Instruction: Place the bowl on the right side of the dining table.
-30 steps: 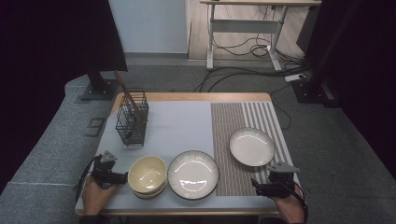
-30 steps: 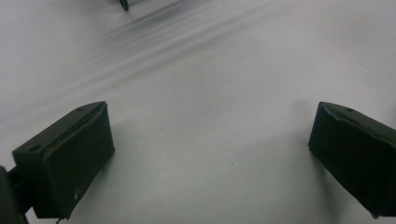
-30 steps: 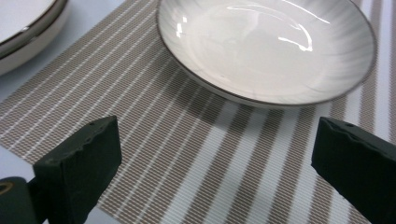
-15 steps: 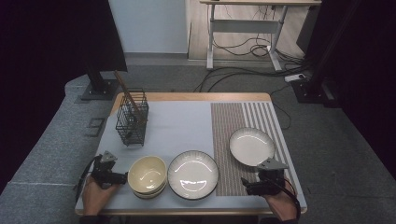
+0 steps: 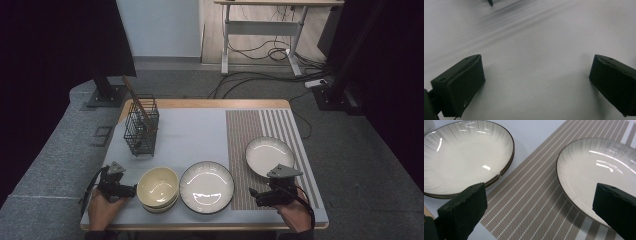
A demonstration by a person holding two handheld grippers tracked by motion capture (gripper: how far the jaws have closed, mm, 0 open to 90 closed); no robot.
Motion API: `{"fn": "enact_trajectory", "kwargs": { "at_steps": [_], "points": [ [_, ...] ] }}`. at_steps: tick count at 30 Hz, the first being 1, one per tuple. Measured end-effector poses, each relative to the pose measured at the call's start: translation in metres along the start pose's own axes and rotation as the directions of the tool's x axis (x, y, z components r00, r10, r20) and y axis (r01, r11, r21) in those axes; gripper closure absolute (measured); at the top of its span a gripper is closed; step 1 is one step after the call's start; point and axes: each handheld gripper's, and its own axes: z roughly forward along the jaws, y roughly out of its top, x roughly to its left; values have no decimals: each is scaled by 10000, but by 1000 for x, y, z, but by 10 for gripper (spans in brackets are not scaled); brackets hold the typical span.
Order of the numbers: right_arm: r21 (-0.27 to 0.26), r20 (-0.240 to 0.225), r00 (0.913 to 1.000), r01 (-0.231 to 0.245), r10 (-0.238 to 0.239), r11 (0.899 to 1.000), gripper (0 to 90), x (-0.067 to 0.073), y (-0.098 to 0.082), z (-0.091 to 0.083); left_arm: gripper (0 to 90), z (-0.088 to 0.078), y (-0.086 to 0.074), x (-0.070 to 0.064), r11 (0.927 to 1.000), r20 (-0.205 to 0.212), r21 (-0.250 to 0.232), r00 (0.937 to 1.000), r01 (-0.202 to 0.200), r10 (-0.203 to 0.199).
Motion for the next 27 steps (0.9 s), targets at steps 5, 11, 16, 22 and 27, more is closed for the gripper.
{"fn": "enact_trajectory", "kwargs": {
  "at_steps": [5,11,16,22,27],
  "points": [
    [-31,-130,9995,284,-284,9996,0,6,11,5,0,0,0,0,10000,0,-1,10000,0,0],
    [-67,-625,9968,486,-489,9988,0,17,24,12,0,0,0,0,10000,4,4,10000,0,0],
    [113,-830,9940,723,-712,9973,0,26,35,19,0,0,0,0,10000,12,16,10000,3,-3],
    [243,-1086,9900,934,-903,9953,0,38,47,26,0,0,0,0,10000,14,19,10000,4,-4],
    [315,-1335,9866,992,-942,9946,0,45,56,33,0,0,0,0,10000,16,19,10000,5,-5]
  ]
}}
